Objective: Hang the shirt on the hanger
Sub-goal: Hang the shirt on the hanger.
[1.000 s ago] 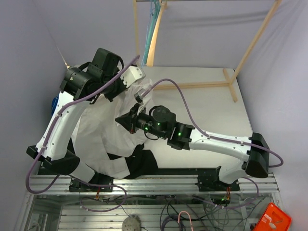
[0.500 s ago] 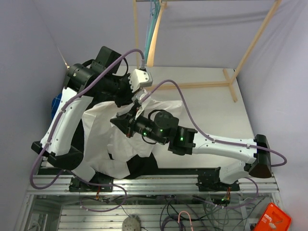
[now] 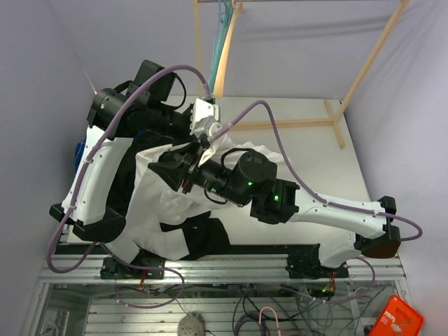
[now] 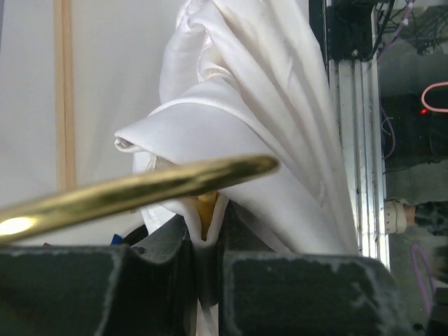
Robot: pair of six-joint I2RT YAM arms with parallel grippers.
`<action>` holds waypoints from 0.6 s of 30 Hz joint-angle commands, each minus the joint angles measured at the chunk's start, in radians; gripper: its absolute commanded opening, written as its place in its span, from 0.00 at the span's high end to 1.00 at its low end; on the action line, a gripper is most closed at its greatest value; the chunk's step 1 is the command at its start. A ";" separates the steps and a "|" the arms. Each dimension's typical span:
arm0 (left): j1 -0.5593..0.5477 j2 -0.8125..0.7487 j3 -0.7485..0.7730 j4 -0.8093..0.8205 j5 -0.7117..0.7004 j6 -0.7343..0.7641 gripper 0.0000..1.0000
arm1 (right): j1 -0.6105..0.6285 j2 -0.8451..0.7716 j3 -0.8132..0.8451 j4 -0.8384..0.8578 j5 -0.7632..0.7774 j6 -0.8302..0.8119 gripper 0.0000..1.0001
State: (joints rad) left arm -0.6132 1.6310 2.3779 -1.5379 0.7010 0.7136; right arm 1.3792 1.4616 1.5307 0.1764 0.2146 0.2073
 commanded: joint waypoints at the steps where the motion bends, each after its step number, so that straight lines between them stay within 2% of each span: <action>1: 0.015 -0.055 -0.050 0.057 0.031 0.108 0.93 | 0.028 -0.026 0.026 -0.073 -0.042 -0.052 0.52; 2: 0.021 -0.064 -0.053 0.041 0.026 0.120 0.93 | 0.029 -0.046 0.003 -0.085 -0.025 -0.058 0.40; 4: 0.028 -0.092 -0.089 0.036 -0.010 0.135 0.93 | 0.027 -0.110 -0.059 -0.089 0.017 -0.068 0.03; 8: 0.037 -0.170 -0.222 0.035 -0.081 0.198 0.93 | 0.022 -0.270 -0.147 -0.151 0.114 -0.126 0.00; 12: 0.038 -0.221 -0.296 0.033 -0.122 0.233 0.93 | 0.021 -0.412 -0.196 -0.326 0.161 -0.201 0.00; 18: 0.038 -0.319 -0.460 0.032 -0.186 0.287 0.93 | 0.020 -0.644 -0.295 -0.493 0.213 -0.188 0.00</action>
State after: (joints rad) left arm -0.5831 1.3716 1.9995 -1.5188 0.5713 0.9302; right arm 1.4017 0.9108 1.2938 -0.1616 0.3523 0.0399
